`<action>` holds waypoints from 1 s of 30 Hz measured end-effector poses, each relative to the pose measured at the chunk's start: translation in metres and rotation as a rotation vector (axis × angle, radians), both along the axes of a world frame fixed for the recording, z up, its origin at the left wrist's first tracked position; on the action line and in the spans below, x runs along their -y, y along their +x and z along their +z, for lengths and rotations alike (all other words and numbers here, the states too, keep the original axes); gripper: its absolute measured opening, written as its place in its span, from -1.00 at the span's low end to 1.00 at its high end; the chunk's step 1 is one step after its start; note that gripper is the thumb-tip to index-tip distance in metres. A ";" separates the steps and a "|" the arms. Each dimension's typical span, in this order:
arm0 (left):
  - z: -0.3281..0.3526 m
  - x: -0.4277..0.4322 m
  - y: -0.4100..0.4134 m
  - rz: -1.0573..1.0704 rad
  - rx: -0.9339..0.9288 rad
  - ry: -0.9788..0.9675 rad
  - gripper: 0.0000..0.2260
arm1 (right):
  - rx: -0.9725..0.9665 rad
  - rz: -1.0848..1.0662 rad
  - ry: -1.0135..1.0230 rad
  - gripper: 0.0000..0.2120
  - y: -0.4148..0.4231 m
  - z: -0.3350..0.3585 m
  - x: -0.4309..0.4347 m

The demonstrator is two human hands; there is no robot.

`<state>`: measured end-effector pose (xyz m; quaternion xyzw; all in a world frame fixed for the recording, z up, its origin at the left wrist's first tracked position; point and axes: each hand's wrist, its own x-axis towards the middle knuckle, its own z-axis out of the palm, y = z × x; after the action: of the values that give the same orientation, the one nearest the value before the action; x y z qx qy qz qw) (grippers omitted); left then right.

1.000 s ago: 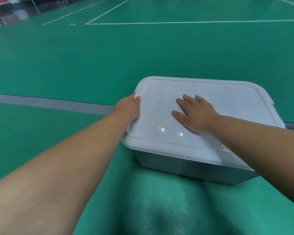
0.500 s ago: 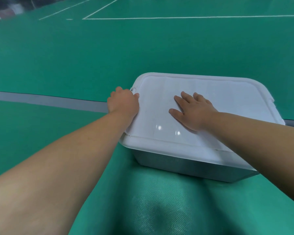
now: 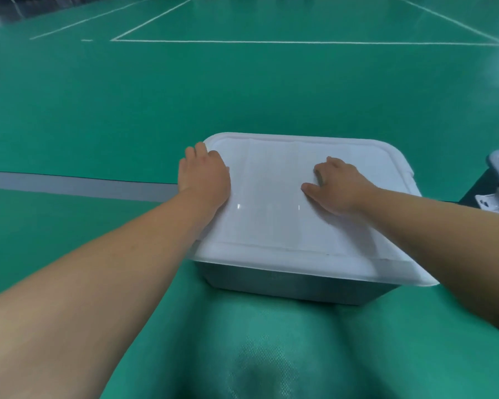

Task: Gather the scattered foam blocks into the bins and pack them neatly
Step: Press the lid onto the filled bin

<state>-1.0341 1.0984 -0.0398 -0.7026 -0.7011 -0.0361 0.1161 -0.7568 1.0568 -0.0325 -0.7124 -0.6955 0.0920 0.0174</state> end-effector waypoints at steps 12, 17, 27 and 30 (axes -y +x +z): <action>-0.008 0.063 0.192 -0.782 0.218 -0.377 -0.34 | -0.229 -0.774 -0.078 -0.29 0.116 -0.002 0.046; -0.025 0.072 0.210 -0.762 0.177 -0.297 -0.34 | -0.219 -0.595 -0.137 -0.40 0.124 0.004 0.053; -0.025 0.073 0.209 -0.764 0.178 -0.265 -0.36 | 0.064 -0.483 0.161 -0.84 0.124 -0.003 0.051; -0.023 0.072 0.208 -0.760 0.180 -0.270 -0.36 | 0.059 -0.489 0.180 -0.82 0.121 -0.004 0.053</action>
<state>-0.8260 1.0262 -0.0626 -0.9145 -0.3974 -0.0455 -0.0604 -0.6353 1.0037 -0.0362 -0.8573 -0.5083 0.0017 0.0822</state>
